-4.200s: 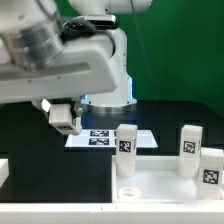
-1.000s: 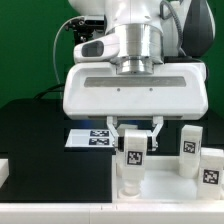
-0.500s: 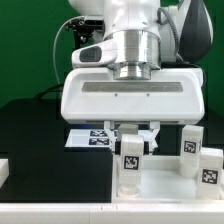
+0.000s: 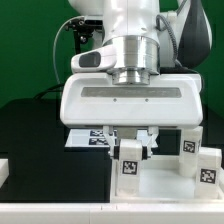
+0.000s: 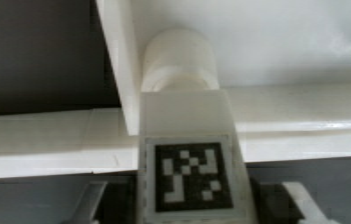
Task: Assemble square table
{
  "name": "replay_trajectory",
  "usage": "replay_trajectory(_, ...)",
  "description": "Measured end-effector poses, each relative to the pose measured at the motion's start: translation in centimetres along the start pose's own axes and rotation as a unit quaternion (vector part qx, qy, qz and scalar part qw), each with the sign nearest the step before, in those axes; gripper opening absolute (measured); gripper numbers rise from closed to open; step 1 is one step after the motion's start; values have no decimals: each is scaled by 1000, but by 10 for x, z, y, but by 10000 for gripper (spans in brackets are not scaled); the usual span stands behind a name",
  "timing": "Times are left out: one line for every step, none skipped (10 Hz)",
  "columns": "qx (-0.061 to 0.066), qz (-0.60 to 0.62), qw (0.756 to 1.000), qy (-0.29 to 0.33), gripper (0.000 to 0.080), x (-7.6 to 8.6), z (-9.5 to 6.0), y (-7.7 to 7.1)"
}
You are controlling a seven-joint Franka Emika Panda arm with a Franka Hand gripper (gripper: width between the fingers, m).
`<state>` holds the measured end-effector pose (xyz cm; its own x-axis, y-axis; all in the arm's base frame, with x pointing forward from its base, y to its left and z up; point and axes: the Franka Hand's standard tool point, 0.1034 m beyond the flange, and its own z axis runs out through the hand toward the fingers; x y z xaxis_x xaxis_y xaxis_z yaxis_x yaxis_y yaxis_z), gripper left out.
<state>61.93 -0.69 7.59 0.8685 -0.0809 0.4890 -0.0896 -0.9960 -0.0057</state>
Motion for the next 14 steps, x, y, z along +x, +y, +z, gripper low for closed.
replay_trajectory(0, 0, 1000, 0, 284, 0, 0, 0)
replay_trajectory(0, 0, 1000, 0, 344, 0, 0, 0)
replay_trajectory(0, 0, 1000, -1, 510, 0, 0, 0)
replay_trajectory(4, 1, 1000, -15, 510, -2, 0, -2)
replay_trajectory(9, 3, 1000, -23, 619, 5, -4, -4)
replay_trajectory(12, 4, 1000, -29, 640, 9, -5, -4)
replay_trajectory(24, 12, 996, -85, 640, 5, -3, -7)
replay_trajectory(33, 14, 993, -116, 648, 16, -4, -7)
replay_trajectory(40, 14, 987, -155, 648, 17, -2, -5)
replay_trajectory(45, 16, 981, -188, 649, 16, -1, -3)
replay_trajectory(49, 15, 975, -215, 649, 14, 0, -2)
replay_trajectory(52, 15, 969, -240, 649, 12, 1, 0)
replay_trajectory(51, 16, 969, -242, 649, 11, 3, 2)
replay_trajectory(50, 22, 969, -241, 624, 12, 3, 1)
